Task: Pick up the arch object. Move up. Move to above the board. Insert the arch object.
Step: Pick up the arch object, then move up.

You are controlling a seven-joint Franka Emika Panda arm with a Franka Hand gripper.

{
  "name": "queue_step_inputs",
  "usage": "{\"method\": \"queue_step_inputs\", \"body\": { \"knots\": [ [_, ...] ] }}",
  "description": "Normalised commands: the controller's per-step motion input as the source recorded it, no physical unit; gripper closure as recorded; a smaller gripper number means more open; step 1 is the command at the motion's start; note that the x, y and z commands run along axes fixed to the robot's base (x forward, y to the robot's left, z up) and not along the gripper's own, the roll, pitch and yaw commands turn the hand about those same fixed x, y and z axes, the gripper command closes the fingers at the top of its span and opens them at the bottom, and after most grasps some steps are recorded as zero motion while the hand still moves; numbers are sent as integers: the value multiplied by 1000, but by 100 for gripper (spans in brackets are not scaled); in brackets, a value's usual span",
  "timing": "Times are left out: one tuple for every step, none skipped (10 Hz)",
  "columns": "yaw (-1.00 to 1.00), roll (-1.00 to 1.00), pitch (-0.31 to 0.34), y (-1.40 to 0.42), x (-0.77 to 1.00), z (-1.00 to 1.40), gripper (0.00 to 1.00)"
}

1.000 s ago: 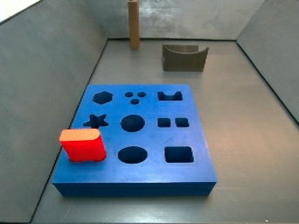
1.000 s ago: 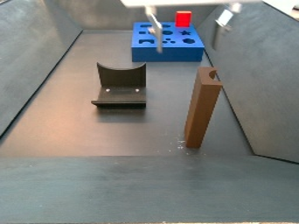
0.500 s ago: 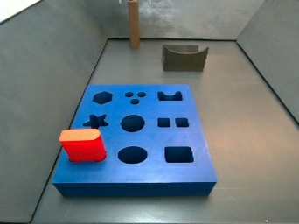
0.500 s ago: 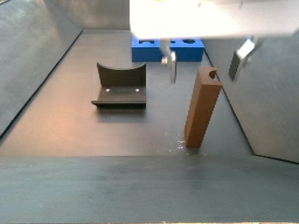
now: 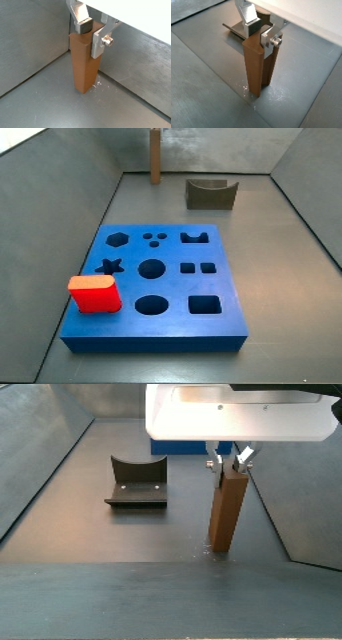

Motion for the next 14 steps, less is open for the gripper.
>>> {"method": "queue_step_inputs", "body": {
  "knots": [
    [0,0,0,0,0,0,100],
    [0,0,0,0,0,0,100],
    [0,0,0,0,0,0,100],
    [0,0,0,0,0,0,100],
    [0,0,0,0,0,0,100],
    [0,0,0,0,0,0,100],
    [0,0,0,0,0,0,100],
    [0,0,0,0,0,0,100],
    [0,0,0,0,0,0,100],
    [0,0,0,0,0,0,100],
    [0,0,0,0,0,833,100],
    [-3,-10,5,-32,7,818,100],
    [-3,-10,29,-29,-10,723,100],
    [-6,1,46,-14,-6,540,100]
  ]
}}
